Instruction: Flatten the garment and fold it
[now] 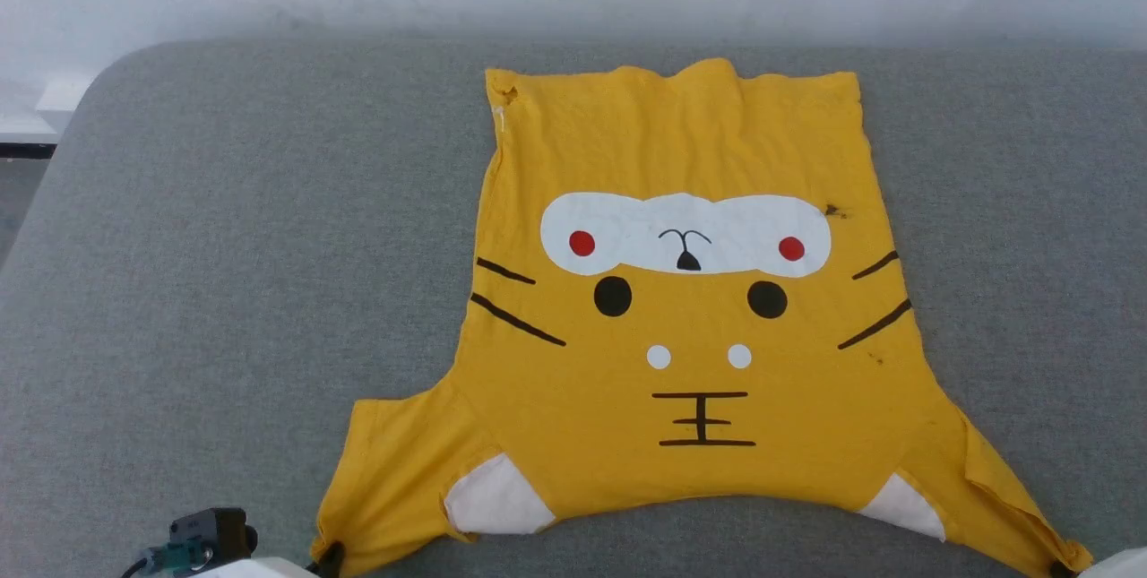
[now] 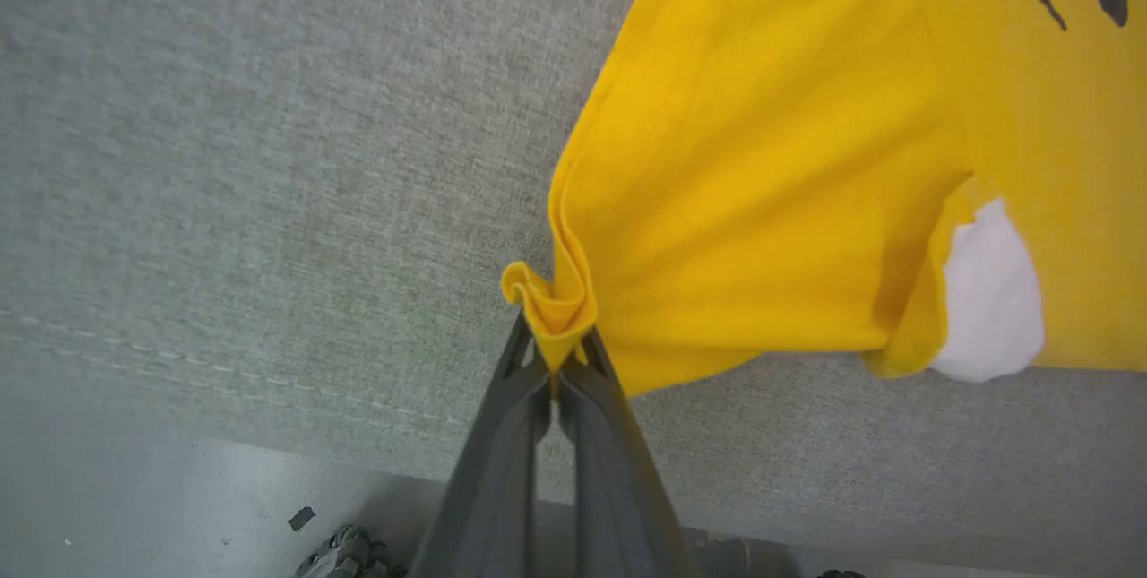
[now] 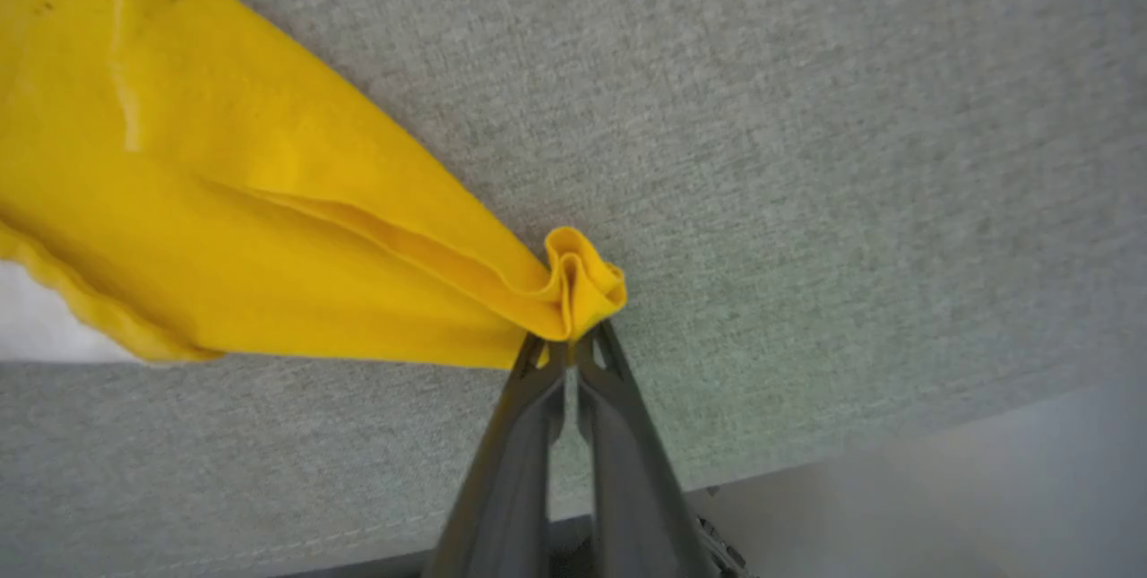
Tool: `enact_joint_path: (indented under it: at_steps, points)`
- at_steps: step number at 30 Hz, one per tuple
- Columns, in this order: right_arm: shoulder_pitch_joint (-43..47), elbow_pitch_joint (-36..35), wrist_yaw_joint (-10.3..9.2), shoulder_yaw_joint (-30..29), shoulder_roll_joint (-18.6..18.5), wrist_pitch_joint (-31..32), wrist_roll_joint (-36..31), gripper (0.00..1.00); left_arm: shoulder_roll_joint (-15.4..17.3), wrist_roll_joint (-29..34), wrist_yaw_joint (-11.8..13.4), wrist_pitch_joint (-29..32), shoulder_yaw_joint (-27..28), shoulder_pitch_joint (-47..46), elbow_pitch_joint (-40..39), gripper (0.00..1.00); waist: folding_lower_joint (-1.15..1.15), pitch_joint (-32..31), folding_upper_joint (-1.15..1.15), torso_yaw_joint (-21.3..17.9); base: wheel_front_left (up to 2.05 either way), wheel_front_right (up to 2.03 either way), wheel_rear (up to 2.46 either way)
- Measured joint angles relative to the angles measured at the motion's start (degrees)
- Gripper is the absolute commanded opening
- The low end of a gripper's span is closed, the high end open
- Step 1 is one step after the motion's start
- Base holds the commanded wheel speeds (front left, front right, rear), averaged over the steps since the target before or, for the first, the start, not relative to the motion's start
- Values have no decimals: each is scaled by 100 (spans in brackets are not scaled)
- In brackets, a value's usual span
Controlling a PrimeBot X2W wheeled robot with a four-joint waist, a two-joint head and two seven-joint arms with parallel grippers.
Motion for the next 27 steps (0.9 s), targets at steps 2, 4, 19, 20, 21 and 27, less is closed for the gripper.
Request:
enact_joint_path:
  at_steps: [2, 4, 19, 20, 21, 27]
  points:
    - [-23, 86, 1, 21, 0, -165, -30, 47, -69, -9, -11, -125, -4, -25, 62, 0, 0, 2, 0, 3, 0, 0, 0]
    - [-21, 80, -1, -8, -2, -277, -26, 100, -103, -9, -55, -186, -10, -30, 79, 0, 0, 9, 0, 13, 0, 0, 0]
    - [-1516, -638, -4, 544, -280, -2702, -356, 100, -120, -9, -210, -400, -154, -356, -113, 0, 1, 317, 0, 247, 0, 0, 0]
    - [-1765, -538, -4, 621, -383, -2748, -355, 100, -121, -8, -211, -413, -171, -394, -177, 0, 1, 363, 0, 270, 0, 0, 0]
    - [-2007, -428, -4, 703, -491, -2764, -355, 100, -122, -4, -218, -426, -192, -438, -236, 0, 1, 413, 0, 295, 0, 0, 0]
    - [-3551, 515, -4, 987, -1101, -2471, -344, 100, -203, 101, -257, -438, -392, -738, -666, 0, 2, 772, 0, 525, 0, 0, 0]
